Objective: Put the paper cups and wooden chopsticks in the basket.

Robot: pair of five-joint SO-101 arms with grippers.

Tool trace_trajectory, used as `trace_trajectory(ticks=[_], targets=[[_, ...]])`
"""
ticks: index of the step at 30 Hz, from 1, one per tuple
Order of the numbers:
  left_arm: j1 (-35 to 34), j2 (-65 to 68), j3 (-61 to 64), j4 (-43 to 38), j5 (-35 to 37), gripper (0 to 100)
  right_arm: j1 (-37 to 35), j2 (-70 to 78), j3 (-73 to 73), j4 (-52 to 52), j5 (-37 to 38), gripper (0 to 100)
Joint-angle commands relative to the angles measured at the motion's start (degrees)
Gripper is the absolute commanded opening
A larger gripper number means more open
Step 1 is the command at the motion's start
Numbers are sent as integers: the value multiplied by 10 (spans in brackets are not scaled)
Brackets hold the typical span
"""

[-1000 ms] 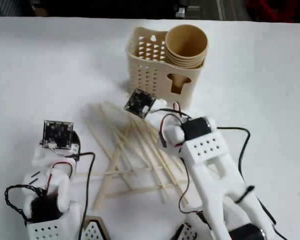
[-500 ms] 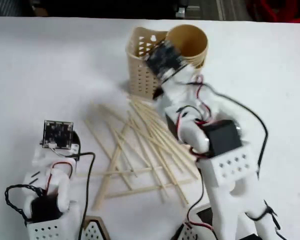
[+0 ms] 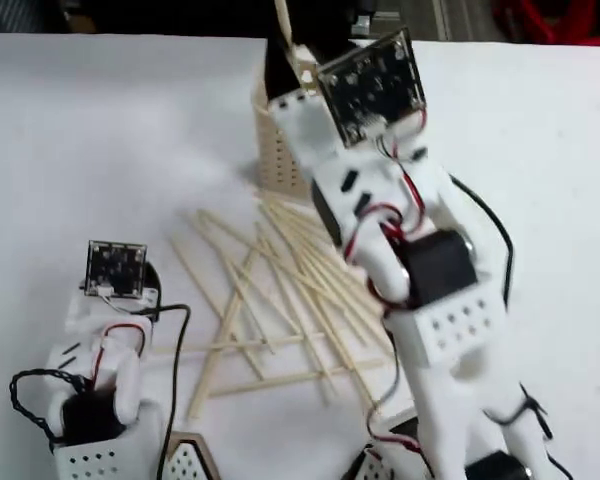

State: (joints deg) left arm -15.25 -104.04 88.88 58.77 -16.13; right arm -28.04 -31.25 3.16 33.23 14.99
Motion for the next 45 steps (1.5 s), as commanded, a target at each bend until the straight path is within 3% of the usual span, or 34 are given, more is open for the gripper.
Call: trace_trajectory(ticks=[1,8,16,23,31,41,45], targets=[[-3,-5,-3,-16,5,158,-2,58,-4,-151,-5,19],[-4,-5,7,-31,5,158,21,166,-5,-289,-2,19],[-4,-5,7,-31,5,158,58,232,-3,-286,-5,25],[-4,-5,7,-31,5,158,56,189,-6,-172,-5,142],[-4,-5,7,-31,5,158,49,111,-3,45,-1,138],[-4,-5,7,-31,5,158,-16,96,-2,320,0,139],[-26,-5,5,-32,5,159,-53,95,25,382,0,139]])
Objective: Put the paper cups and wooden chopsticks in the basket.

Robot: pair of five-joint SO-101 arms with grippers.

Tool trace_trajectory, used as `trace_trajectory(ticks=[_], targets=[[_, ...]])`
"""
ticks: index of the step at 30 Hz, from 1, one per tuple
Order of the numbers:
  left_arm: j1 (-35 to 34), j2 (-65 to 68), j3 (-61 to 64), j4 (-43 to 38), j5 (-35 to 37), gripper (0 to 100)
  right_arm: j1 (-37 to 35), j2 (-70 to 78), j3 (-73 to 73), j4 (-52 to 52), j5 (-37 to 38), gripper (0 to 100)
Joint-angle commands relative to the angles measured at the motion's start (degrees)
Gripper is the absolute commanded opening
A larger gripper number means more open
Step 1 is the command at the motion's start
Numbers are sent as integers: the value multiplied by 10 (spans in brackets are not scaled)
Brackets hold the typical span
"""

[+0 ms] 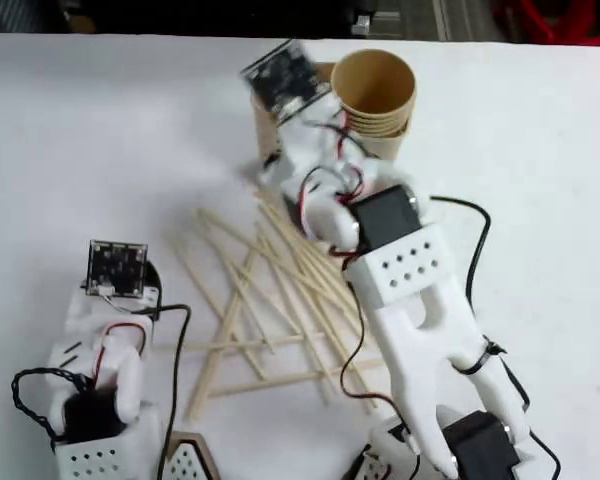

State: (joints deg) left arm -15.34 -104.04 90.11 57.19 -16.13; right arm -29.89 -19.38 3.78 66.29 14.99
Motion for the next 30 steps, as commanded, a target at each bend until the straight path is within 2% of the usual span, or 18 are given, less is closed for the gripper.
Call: trace_trajectory(ticks=[1,8,14,18,30], targets=[[-36,-5,-9,-17,6,159,-45,-23,33,55,0,140],[-59,-5,-8,-29,11,159,-121,-22,173,0,33,141],[-59,-5,-7,-28,11,160,-148,-9,258,-79,34,169],[-59,-5,-7,-28,11,160,-148,59,244,-90,34,244],[-59,-5,-7,-28,11,160,-169,260,93,-89,36,248]])
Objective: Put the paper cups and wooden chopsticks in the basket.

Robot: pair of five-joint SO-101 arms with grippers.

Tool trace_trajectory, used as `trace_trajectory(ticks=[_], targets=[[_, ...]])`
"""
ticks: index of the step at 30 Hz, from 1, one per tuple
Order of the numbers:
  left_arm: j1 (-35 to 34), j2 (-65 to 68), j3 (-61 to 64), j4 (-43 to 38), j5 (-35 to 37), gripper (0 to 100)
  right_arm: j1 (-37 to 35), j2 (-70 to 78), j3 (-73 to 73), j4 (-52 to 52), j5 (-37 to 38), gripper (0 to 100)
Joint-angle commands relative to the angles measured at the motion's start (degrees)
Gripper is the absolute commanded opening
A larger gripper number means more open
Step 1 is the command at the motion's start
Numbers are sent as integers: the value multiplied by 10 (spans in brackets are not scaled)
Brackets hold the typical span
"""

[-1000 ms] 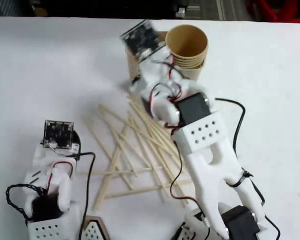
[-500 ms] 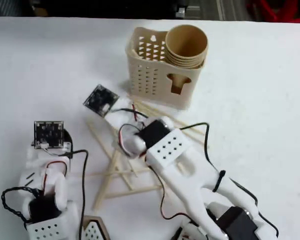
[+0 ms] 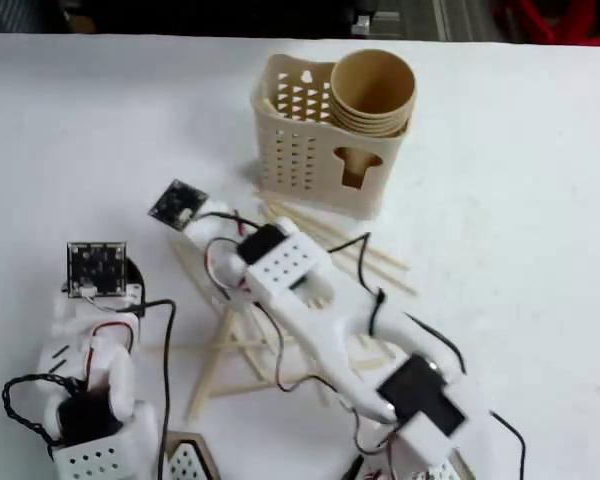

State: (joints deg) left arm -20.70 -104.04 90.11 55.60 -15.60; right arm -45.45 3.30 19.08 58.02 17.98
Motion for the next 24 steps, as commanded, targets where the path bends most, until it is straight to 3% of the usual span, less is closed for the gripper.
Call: trace_trajectory(ticks=[1,10,18,24], targets=[[-6,-5,-7,-12,5,160,-15,48,-72,-7,6,248],[-6,-5,-7,-12,5,160,-7,163,-149,-4,7,245],[-5,-5,-7,-12,4,160,-5,208,-171,-4,72,29],[-4,-5,-6,-12,4,160,8,211,-171,0,72,20]])
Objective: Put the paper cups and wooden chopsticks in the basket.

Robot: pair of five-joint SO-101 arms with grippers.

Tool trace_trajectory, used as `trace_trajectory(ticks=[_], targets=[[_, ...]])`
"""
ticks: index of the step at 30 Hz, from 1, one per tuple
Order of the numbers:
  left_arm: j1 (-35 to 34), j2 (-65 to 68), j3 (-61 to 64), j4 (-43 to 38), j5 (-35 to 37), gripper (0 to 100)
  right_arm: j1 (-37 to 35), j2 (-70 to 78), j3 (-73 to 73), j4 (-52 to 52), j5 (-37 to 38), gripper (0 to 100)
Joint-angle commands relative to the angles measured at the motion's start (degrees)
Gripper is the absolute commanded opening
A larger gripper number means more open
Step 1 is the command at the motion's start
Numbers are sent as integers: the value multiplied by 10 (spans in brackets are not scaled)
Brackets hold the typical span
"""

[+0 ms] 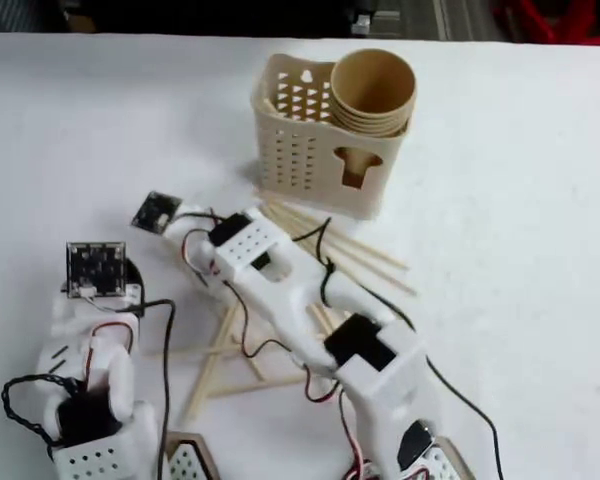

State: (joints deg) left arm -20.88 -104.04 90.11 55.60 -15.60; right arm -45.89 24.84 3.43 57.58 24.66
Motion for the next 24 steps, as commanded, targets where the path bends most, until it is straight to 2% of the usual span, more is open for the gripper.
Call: trace_trajectory(ticks=[1,8,18,24], targets=[[-2,-5,-6,-12,4,160,15,-8,-16,11,5,20],[-2,-5,-6,-12,3,159,27,-101,-13,69,4,20],[-2,-5,-6,-12,3,159,87,-252,-15,116,7,20],[-2,-5,-6,-12,3,159,89,-366,-15,131,4,20]])
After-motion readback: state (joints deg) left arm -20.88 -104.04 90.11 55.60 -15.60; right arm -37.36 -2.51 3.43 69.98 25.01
